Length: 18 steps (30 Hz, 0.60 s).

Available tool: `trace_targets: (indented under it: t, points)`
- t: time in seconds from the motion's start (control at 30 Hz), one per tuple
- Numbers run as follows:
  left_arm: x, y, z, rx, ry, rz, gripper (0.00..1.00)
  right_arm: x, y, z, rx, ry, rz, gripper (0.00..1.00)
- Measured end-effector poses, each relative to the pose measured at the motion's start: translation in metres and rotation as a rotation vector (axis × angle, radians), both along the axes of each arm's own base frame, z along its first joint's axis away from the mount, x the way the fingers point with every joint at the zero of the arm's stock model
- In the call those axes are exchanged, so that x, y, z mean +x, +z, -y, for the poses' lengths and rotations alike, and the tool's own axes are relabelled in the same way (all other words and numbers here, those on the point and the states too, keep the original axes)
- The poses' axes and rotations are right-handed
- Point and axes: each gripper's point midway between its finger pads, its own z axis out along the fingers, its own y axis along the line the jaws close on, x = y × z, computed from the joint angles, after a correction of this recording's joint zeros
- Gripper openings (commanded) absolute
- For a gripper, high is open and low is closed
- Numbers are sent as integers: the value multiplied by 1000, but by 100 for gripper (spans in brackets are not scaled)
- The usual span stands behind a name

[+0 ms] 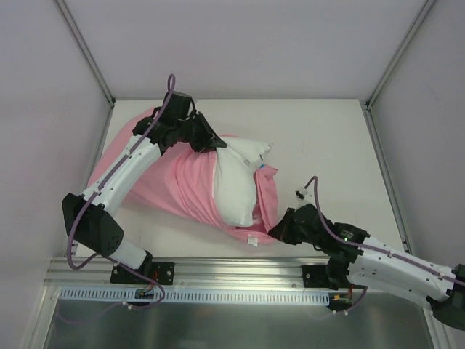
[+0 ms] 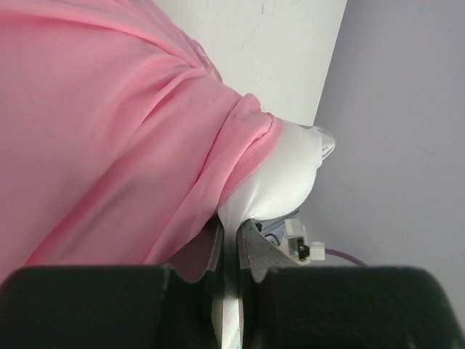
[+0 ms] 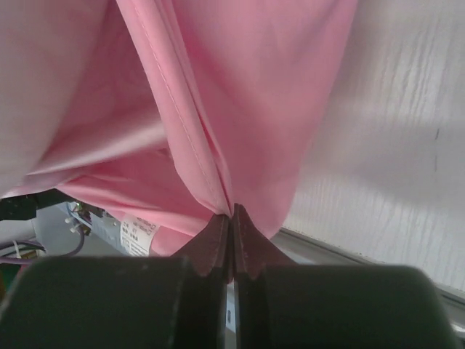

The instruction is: Remove the pillowcase from the pillow

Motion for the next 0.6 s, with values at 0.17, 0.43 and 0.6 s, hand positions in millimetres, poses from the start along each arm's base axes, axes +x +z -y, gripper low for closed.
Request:
trace_targets:
  t: [0.17,0.43,0.6]
  points:
    - [1,0,-7,-1,22,-14,0,-13,-10,-14,-11,38,-18,1]
    - [-7,-1,-6,-27,5,-43,0,-6,-28,-24,-127,26,-22,1]
    - [-14,3,-7,-54,-1,-9,0,39,-34,-6,-188,-77,-60,7]
